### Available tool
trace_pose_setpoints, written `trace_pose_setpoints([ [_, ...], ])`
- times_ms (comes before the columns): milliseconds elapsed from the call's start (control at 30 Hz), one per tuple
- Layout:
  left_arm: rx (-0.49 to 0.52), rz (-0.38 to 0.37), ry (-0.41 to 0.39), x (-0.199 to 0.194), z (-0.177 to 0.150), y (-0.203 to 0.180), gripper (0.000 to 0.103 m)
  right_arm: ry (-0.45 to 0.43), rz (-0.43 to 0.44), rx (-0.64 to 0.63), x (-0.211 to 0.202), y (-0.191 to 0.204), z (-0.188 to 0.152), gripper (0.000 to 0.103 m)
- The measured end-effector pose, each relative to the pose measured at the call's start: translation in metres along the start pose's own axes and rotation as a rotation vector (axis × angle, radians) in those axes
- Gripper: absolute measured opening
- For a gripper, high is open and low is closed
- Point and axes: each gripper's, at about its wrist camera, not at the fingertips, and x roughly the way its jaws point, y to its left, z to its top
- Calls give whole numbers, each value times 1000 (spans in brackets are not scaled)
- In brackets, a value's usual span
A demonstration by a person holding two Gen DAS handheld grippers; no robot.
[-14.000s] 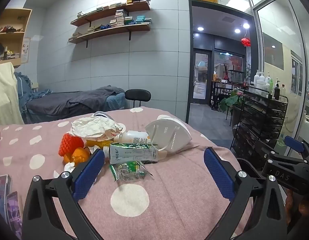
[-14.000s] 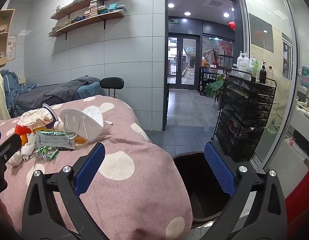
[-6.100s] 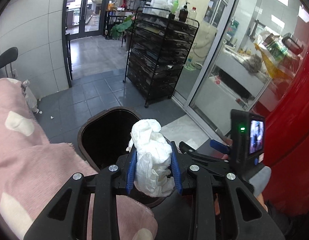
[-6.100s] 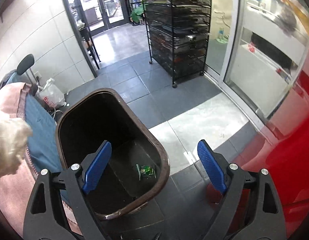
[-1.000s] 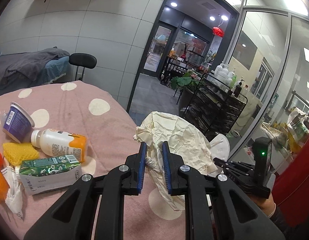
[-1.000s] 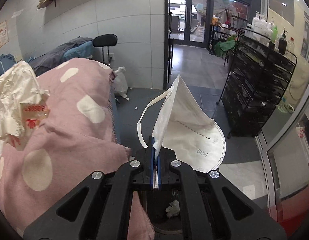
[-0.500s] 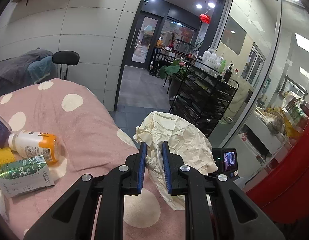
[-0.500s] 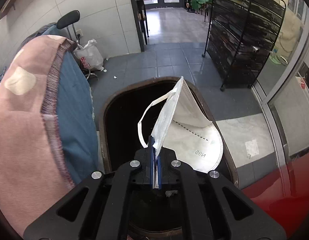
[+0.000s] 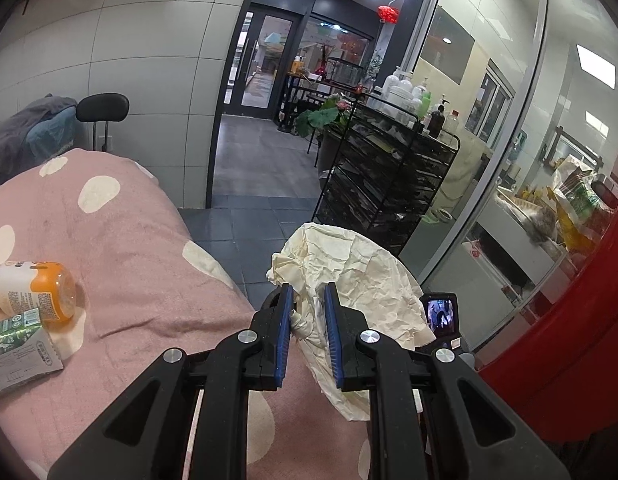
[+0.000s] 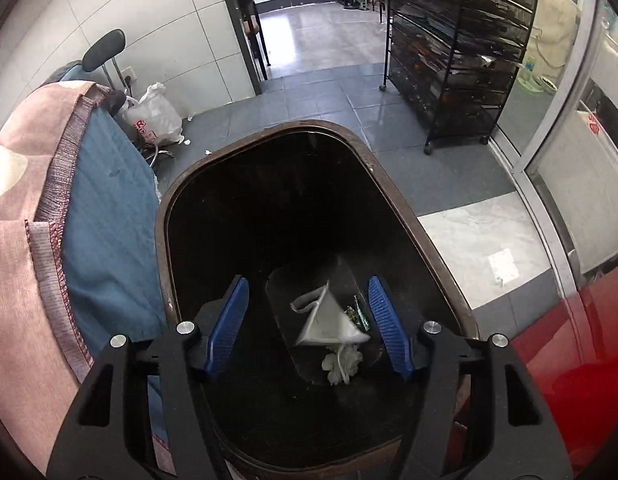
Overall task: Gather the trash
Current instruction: 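Carry the mask and paper to the black bin and release both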
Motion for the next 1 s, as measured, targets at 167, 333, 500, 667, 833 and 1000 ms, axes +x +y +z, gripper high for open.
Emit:
trace_pose_setpoints([
  [167,23,-17,30,17,2,-10,17,-17,-3,26,-13,-10,-3,65],
  [333,50,-31,66,40,5,-21,17,-50,-5,39,-33,-19,-10,66],
  [500,107,-40,112,67,6,-40,17,-82,-20,66,-52,-31,-16,67],
  [667,146,-48,167,92,3,-54,17,-125,-54,109,-69,-44,-18,69],
  [833,174,-41,217,111,1,-61,17,-135,-117,149,-77,-59,-18,69],
  [1000,188,-29,245,123,-2,-65,17,-150,-146,187,-82,-73,-20,69],
])
